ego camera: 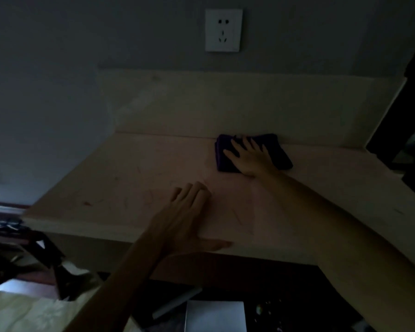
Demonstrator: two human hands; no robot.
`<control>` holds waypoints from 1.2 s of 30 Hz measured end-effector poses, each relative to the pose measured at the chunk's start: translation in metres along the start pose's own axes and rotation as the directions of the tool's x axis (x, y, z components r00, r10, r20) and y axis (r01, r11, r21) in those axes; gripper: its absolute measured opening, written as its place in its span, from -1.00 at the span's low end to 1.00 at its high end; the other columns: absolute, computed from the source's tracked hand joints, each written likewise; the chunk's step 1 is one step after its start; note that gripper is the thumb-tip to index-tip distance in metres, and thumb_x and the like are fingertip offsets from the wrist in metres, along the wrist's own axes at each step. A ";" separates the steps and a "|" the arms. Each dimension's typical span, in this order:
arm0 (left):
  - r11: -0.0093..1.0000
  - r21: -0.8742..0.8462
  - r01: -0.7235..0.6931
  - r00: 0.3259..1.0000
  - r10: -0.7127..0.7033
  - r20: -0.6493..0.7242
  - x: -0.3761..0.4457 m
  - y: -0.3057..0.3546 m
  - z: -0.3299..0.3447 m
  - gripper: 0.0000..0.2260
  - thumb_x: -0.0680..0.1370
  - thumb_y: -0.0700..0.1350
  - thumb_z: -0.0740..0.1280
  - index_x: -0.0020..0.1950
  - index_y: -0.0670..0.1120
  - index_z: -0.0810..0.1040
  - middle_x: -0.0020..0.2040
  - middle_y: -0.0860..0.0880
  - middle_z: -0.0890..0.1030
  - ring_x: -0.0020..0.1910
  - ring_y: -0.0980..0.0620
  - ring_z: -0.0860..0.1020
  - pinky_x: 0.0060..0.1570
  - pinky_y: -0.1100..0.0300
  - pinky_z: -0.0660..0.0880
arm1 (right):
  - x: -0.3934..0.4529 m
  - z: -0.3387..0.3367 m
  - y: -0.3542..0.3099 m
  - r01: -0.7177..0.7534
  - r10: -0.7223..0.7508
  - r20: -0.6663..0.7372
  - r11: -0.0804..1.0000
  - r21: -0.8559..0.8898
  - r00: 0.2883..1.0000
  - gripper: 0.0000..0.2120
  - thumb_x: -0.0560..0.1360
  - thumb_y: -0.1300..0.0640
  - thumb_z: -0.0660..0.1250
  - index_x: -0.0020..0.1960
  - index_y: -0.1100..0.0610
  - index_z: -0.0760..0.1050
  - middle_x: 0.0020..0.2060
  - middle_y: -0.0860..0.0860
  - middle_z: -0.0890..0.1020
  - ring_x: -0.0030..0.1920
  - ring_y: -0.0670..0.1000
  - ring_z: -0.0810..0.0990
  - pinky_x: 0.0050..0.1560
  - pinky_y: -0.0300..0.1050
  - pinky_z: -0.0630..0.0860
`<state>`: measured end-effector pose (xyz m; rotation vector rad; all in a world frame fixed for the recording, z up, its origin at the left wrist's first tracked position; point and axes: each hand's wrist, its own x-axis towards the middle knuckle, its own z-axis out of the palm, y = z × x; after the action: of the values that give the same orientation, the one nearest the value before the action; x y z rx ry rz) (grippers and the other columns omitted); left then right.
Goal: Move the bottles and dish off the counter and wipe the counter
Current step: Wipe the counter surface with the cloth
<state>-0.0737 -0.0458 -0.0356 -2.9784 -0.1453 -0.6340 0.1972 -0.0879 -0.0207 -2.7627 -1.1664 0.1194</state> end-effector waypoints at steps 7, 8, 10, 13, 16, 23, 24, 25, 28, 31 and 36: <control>0.997 0.075 0.004 1.000 -0.003 -0.003 -0.008 0.001 -0.006 -0.23 0.40 0.53 0.08 0.13 -0.16 0.48 0.13 -0.07 0.46 0.04 -0.10 0.45 0.08 0.04 0.37 | -0.127 0.011 -0.018 0.112 -0.112 -0.007 0.994 -0.014 0.994 -0.30 0.50 -0.43 -0.27 0.57 -0.19 -0.13 0.60 -0.04 -0.09 0.58 0.05 -0.10 0.54 0.15 -0.15; 0.996 0.093 -0.003 1.000 0.003 -0.001 -0.014 -0.002 -0.007 -0.24 0.42 0.51 0.09 0.13 -0.17 0.49 0.12 -0.08 0.47 0.04 -0.11 0.46 0.07 0.04 0.37 | -0.148 0.013 -0.020 0.132 -0.132 -0.022 0.991 -0.016 0.991 -0.29 0.49 -0.44 -0.29 0.57 -0.19 -0.12 0.59 -0.04 -0.09 0.58 0.04 -0.10 0.55 0.15 -0.14; 0.995 0.096 0.012 1.000 -0.009 -0.028 -0.030 -0.016 -0.009 -0.29 0.44 0.47 0.11 0.13 -0.15 0.50 0.13 -0.09 0.48 0.05 -0.12 0.47 0.05 0.05 0.34 | -0.181 0.015 -0.028 0.152 -0.152 -0.018 0.988 -0.012 0.988 -0.29 0.48 -0.44 -0.29 0.57 -0.20 -0.12 0.59 -0.06 -0.10 0.58 0.02 -0.12 0.55 0.13 -0.15; 0.994 0.080 0.078 0.994 -0.071 -0.079 -0.052 -0.043 -0.012 -0.33 0.46 0.43 0.14 0.16 -0.15 0.50 0.14 -0.09 0.48 0.06 -0.12 0.47 0.04 0.07 0.31 | -0.200 0.019 -0.041 0.131 -0.132 -0.013 0.991 -0.021 0.991 -0.30 0.49 -0.43 -0.30 0.57 -0.20 -0.14 0.59 -0.07 -0.14 0.58 0.00 -0.17 0.55 0.12 -0.19; 0.990 0.131 0.049 0.996 -0.039 -0.081 -0.057 -0.055 -0.009 -0.38 0.50 0.38 0.17 0.16 -0.15 0.51 0.15 -0.10 0.48 0.06 -0.14 0.48 0.04 0.03 0.34 | -0.189 0.020 -0.049 0.109 -0.109 -0.001 0.994 -0.023 0.994 -0.30 0.49 -0.44 -0.29 0.56 -0.20 -0.15 0.59 -0.06 -0.13 0.58 0.01 -0.18 0.54 0.15 -0.19; 0.990 0.137 0.025 0.996 -0.013 -0.090 -0.058 -0.056 -0.007 -0.42 0.54 0.37 0.12 0.11 -0.14 0.54 0.11 -0.09 0.53 0.00 -0.13 0.50 0.04 0.01 0.42 | -0.088 0.018 -0.075 0.148 -0.147 0.045 0.989 -0.018 0.988 -0.31 0.51 -0.43 -0.24 0.57 -0.19 -0.13 0.59 -0.04 -0.11 0.58 0.02 -0.14 0.54 0.12 -0.19; 0.990 0.143 0.016 0.996 -0.004 -0.086 -0.058 -0.057 -0.006 -0.41 0.54 0.37 0.11 0.12 -0.13 0.55 0.11 -0.10 0.54 -0.01 -0.13 0.51 0.04 0.01 0.41 | -0.068 0.016 -0.080 0.145 -0.144 0.051 0.989 -0.015 0.988 -0.31 0.51 -0.42 -0.23 0.57 -0.19 -0.14 0.59 -0.04 -0.12 0.58 0.03 -0.14 0.54 0.13 -0.19; 0.989 0.146 0.003 0.997 0.008 -0.080 -0.058 -0.059 -0.005 -0.40 0.54 0.37 0.11 0.13 -0.14 0.55 0.11 -0.10 0.55 -0.01 -0.13 0.52 0.03 0.02 0.40 | -0.050 0.015 -0.085 0.139 -0.138 0.057 0.990 -0.007 0.989 -0.31 0.51 -0.43 -0.23 0.57 -0.18 -0.14 0.59 -0.03 -0.12 0.58 0.04 -0.14 0.54 0.13 -0.19; 0.988 0.151 -0.019 0.995 0.034 -0.095 -0.057 -0.062 0.000 -0.37 0.53 0.38 0.13 0.11 -0.18 0.57 0.09 -0.12 0.57 -0.04 -0.13 0.53 0.00 0.01 0.42 | -0.002 0.014 -0.101 0.122 -0.122 0.054 0.993 -0.003 0.991 -0.29 0.51 -0.43 -0.24 0.57 -0.16 -0.14 0.59 -0.01 -0.11 0.58 0.07 -0.13 0.54 0.14 -0.19; 0.984 0.174 -0.033 0.993 0.052 -0.107 -0.058 -0.064 0.002 -0.33 0.52 0.39 0.13 0.14 -0.20 0.58 0.12 -0.14 0.58 -0.02 -0.15 0.54 0.03 0.00 0.42 | 0.025 0.015 -0.111 0.110 -0.109 0.052 0.994 -0.011 0.993 -0.29 0.51 -0.43 -0.25 0.58 -0.15 -0.15 0.59 0.00 -0.12 0.58 0.08 -0.13 0.54 0.15 -0.18; 0.995 0.101 0.024 0.996 -0.015 -0.087 -0.058 -0.059 -0.009 -0.33 0.48 0.41 0.17 0.13 -0.19 0.53 0.10 -0.12 0.52 -0.01 -0.14 0.50 0.03 -0.01 0.42 | 0.002 0.017 -0.112 0.126 -0.124 0.042 0.991 -0.037 0.991 -0.30 0.52 -0.41 -0.26 0.58 -0.14 -0.15 0.60 0.01 -0.10 0.58 0.08 -0.11 0.55 0.14 -0.16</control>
<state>-0.1366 0.0078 -0.0473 -2.8500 -0.1944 -0.7335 0.1175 -0.0074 -0.0193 -2.7231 -1.3623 0.1391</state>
